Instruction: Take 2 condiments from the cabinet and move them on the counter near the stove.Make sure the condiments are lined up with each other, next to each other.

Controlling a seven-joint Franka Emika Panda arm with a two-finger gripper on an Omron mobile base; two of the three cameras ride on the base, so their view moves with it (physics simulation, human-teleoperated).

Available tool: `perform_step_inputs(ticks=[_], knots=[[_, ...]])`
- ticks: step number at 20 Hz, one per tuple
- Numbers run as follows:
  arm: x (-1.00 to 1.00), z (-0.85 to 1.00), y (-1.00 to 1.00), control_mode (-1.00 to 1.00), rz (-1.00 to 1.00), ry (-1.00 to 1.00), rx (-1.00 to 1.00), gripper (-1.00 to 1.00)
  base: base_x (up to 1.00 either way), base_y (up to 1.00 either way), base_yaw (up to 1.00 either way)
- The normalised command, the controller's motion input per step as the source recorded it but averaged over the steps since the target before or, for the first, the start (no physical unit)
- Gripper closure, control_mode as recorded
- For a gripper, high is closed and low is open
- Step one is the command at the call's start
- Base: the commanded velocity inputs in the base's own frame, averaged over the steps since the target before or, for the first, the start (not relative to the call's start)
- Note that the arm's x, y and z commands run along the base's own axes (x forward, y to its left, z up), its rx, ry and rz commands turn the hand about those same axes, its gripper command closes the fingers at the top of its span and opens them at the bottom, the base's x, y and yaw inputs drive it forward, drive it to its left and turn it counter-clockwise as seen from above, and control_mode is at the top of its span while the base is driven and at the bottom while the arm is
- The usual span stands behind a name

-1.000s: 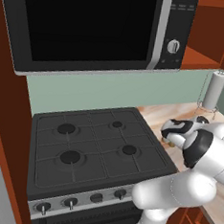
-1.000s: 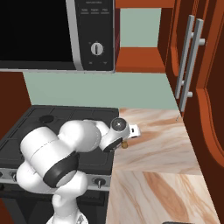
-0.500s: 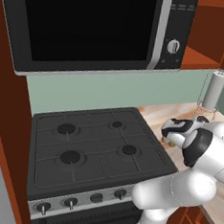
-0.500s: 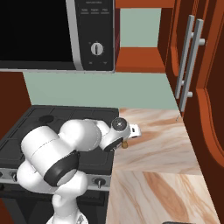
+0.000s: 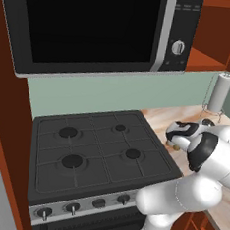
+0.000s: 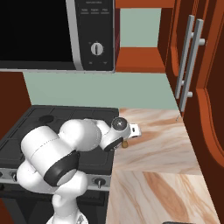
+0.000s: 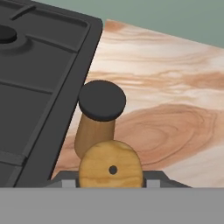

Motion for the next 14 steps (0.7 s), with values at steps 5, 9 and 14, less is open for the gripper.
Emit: perform_step_inputs(ticks=[5,9,14], knots=[[0.00,0.00,0.00,-1.00,0.00,-0.02,0.00,-1.00,0.00,0.00,0.00],[-0.05,0.00,0.00,-1.00,0.00,-0.06,0.00,-1.00,0.00,0.00,0.00],[-0.22,0.01,0.01,-1.00,0.00,-0.09,0.00,-1.00,0.00,0.00,0.00]])
